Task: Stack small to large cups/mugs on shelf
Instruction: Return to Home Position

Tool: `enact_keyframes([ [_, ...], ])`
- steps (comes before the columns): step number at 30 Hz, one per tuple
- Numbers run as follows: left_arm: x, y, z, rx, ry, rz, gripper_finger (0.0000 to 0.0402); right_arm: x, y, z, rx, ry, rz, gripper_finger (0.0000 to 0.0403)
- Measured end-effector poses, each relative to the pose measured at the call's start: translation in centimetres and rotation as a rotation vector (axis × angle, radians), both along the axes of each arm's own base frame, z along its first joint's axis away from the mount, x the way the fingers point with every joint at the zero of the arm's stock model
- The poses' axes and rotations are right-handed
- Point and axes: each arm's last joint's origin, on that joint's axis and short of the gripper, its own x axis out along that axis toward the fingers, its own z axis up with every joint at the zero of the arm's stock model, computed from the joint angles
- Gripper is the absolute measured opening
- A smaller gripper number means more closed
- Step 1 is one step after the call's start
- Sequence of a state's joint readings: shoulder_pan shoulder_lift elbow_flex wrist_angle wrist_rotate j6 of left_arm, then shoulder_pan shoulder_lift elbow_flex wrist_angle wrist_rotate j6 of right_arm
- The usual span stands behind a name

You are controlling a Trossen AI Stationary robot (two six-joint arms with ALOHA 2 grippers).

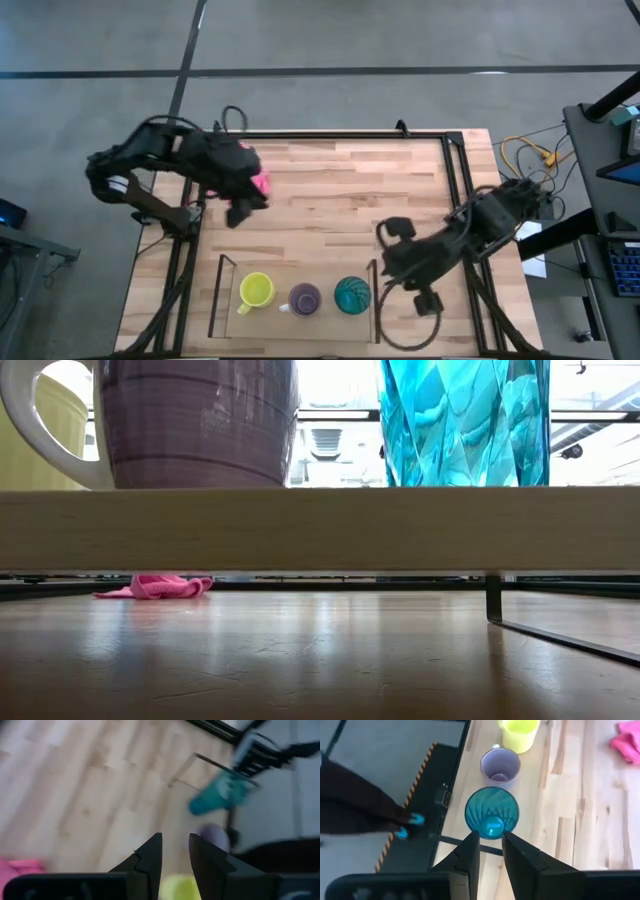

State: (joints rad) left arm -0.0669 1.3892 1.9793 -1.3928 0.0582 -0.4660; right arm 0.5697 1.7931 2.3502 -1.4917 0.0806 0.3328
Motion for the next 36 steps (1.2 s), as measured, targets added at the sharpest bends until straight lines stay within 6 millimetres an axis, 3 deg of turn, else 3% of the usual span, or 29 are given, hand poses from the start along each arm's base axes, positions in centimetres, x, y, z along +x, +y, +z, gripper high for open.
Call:
enact_keyframes([
  [6,-4.6,0.1,1.7,-0.063,-0.075,-0.029,0.0082,-2.5,-1.7,1.5,0.007,-0.004,-0.031,0.0073],
  [11,-7.9,0.7,2.5,0.076,-0.165,0.004,0.0082,-4.0,-2.7,2.5,-0.032,-0.060,-0.072,0.0078],
  [16,-11.1,1.2,2.1,0.140,-0.202,0.085,0.0082,-5.8,-4.1,3.6,-0.038,-0.122,-0.125,0.0077],
  [22,-12.5,1.5,-0.8,0.161,-0.179,0.160,0.0082,-8.3,-5.9,3.9,-0.060,-0.175,-0.190,0.0073],
  [28,-12.9,1.5,-4.6,0.150,-0.296,0.167,0.0082,-9.9,-7.0,3.0,-0.008,-0.258,-0.186,0.0080],
  [36,-14.3,1.6,-9.2,0.077,-0.462,0.212,0.0082,-11.8,-8.3,-1.2,0.098,-0.412,-0.186,0.0077],
])
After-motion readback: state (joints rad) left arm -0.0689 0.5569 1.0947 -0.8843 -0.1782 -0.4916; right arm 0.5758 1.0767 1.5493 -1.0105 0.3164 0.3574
